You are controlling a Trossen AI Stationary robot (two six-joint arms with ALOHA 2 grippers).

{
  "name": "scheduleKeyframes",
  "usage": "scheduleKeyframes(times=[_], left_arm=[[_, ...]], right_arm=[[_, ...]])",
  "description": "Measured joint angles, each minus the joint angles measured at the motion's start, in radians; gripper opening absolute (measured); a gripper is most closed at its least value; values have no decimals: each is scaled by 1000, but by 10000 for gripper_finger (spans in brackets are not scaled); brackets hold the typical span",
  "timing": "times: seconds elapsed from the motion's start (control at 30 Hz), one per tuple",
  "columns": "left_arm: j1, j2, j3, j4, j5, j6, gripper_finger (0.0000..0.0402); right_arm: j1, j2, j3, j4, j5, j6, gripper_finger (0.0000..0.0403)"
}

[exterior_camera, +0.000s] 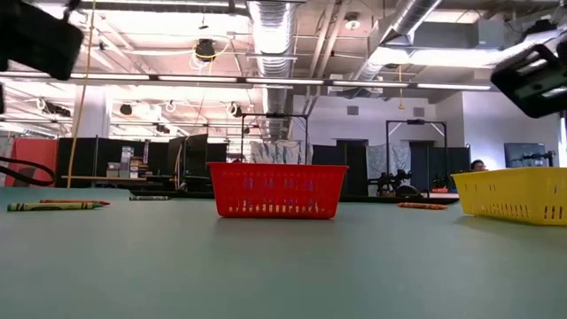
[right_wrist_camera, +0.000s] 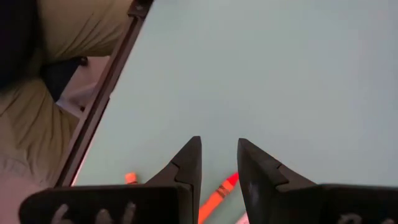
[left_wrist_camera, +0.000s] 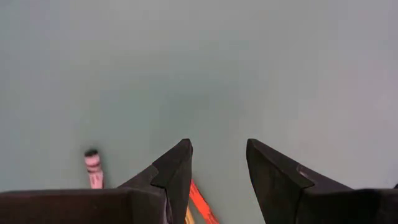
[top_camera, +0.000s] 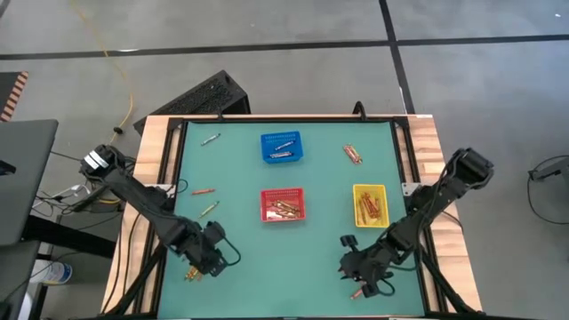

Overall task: Sort crayons
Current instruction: Put the orange crayon into the yellow bin

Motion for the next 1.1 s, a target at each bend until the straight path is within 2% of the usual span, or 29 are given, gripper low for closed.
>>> scheduleKeyframes(times=[0.13,0.3,0.47,0.73,0.87,1.03,1.1], left_arm=[[-37,39,0,-1,-1,-66,141],[-61,113,0,0,72,-128,141],[-60,166,2,-2,62,-112,141],[-62,173,3,-1,53,-67,134],[-62,173,2,-4,45,-28,101],[-62,173,2,-3,36,4,25],[-63,173,2,1,17,32,10]], right_arm=[[-27,-1,0,0,-29,-51,97],[-53,-1,0,3,-52,-59,97],[-71,-1,0,4,-57,-75,97],[-77,-1,0,13,-79,-77,97],[-77,-1,0,34,-79,-77,97],[-77,-1,0,39,-80,-76,97],[-77,-1,0,40,-80,-76,97]])
